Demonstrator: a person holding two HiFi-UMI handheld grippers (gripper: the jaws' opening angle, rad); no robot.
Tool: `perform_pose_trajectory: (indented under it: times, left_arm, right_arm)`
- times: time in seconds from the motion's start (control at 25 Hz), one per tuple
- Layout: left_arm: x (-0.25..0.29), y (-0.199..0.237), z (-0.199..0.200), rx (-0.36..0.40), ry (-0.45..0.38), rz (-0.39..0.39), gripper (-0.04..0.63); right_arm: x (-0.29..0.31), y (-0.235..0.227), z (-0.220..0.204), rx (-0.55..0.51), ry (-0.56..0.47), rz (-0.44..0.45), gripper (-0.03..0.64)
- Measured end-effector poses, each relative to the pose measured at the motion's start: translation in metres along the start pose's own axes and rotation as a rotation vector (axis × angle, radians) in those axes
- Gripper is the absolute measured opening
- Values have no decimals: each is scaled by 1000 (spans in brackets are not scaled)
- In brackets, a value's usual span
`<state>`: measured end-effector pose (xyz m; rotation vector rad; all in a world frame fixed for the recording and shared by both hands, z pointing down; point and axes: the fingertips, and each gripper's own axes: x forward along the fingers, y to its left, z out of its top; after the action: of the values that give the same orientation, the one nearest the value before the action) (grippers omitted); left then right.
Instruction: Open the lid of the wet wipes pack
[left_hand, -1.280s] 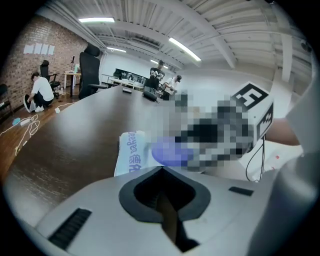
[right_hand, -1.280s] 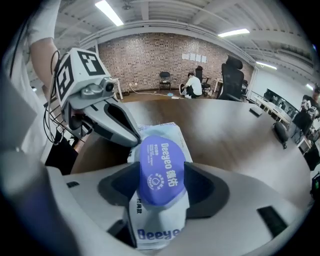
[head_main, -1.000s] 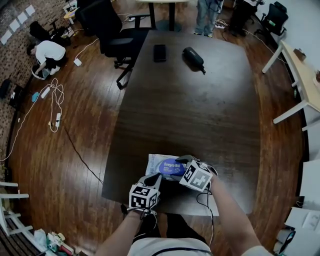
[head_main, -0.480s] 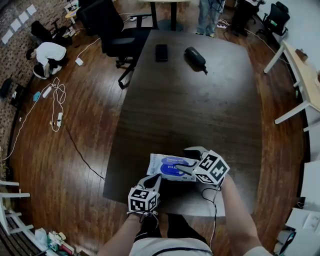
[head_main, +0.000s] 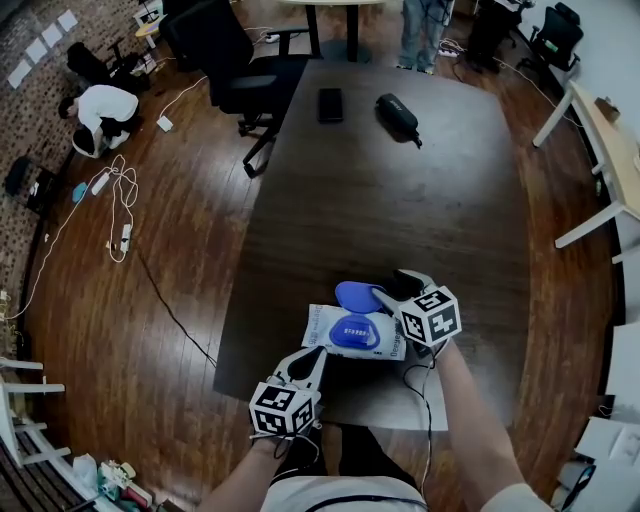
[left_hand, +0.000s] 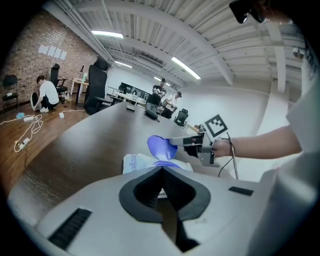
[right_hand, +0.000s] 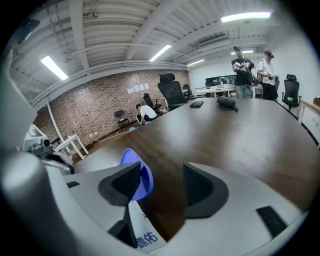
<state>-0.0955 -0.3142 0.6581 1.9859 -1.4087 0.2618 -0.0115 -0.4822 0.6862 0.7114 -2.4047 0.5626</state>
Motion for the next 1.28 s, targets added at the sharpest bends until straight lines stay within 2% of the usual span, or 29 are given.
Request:
perform_pose_trajectory:
  times: [0.28, 0.52, 0.6, 0.88, 1.0, 1.12, 1.2, 1.28]
  left_arm:
    - [-28, -12, 35, 37, -94, -37, 2]
    - [-66, -21, 65, 90, -179, -79, 2]
    - [-80, -28, 75, 107, -205, -98, 2]
    - [-131, -59, 109, 193, -309, -189, 2]
    - [-156, -77, 123, 219, -358, -228, 2]
    - [-179, -91, 132, 256, -397, -257, 2]
    - [-192, -98, 136, 264, -419, -277, 2]
    - [-205, -103, 136, 269, -435, -296, 2]
  right_arm:
    - [-40, 31, 12, 54, -105, 20, 276]
    - [-113, 81, 37, 130, -315, 18, 275]
    - [-144, 103, 46, 131, -386, 16, 214]
    - [-226, 182, 59, 135, -555, -52, 145]
    - [-254, 212, 62, 129, -611, -75, 80]
    - [-275, 233, 66, 130, -667, -95, 80]
    - [-285, 242, 64, 113, -677, -125, 48]
    - [-292, 253, 58, 110, -677, -142, 44]
